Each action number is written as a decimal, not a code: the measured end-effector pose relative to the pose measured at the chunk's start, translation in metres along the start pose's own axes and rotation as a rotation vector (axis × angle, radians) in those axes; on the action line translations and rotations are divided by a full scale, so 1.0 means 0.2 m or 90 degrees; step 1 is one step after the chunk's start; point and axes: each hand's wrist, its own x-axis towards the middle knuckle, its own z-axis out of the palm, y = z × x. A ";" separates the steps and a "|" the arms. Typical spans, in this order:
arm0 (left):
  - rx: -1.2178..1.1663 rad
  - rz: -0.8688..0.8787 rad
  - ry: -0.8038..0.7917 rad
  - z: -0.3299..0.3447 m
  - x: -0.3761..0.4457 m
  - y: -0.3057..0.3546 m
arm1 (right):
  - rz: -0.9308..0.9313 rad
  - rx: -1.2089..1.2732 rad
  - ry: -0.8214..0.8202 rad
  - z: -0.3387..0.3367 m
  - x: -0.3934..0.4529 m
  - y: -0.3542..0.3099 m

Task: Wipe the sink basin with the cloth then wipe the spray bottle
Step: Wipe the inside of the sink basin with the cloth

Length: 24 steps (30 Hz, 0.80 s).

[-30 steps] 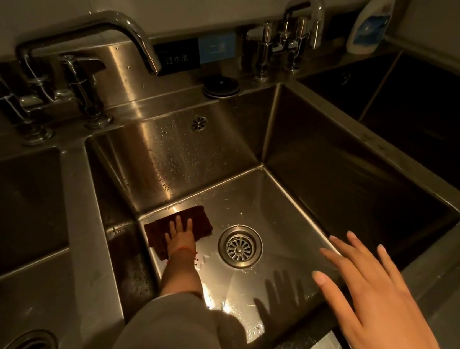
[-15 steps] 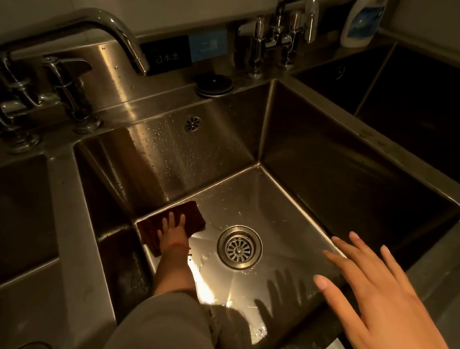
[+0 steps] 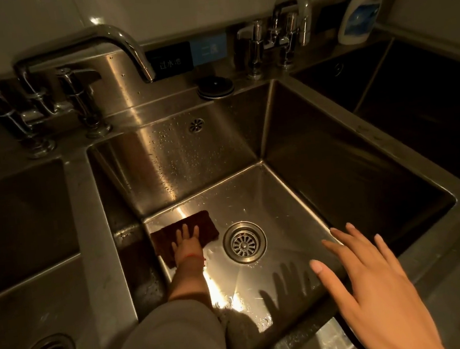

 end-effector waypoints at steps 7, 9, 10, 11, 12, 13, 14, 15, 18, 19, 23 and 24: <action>0.006 0.012 -0.030 0.04 -0.13 0.03 | -0.005 0.017 0.017 0.00 -0.01 0.01; 0.001 0.016 -0.043 0.05 -0.16 0.03 | -0.007 0.019 0.021 0.00 -0.01 0.00; -0.001 0.019 -0.049 0.06 -0.18 0.04 | -0.010 0.018 0.023 0.00 -0.02 0.00; 0.000 0.023 -0.055 0.07 -0.20 0.04 | -0.011 0.019 0.026 0.00 -0.02 0.00; 0.001 0.026 -0.060 0.08 -0.21 0.04 | -0.012 0.020 0.027 0.00 -0.02 0.00; 0.002 0.029 -0.066 0.08 -0.23 0.04 | -0.013 0.019 0.028 0.00 -0.02 0.00; 0.004 0.032 -0.073 0.09 -0.24 0.04 | -0.013 0.016 0.030 0.00 -0.02 0.01; 0.006 0.035 -0.080 0.08 -0.24 0.04 | -0.014 0.016 0.032 0.00 -0.02 0.01; 0.030 0.050 -0.097 0.09 -0.27 0.03 | -0.016 0.021 0.033 0.01 -0.02 0.01; 0.041 0.054 -0.101 0.09 -0.28 0.02 | -0.017 0.019 0.034 0.01 -0.02 0.01; 0.062 0.069 -0.106 0.10 -0.30 0.02 | -0.018 0.017 0.041 0.02 -0.03 0.01; 0.064 0.072 -0.105 0.10 -0.31 0.02 | -0.017 0.018 0.042 0.02 -0.03 0.01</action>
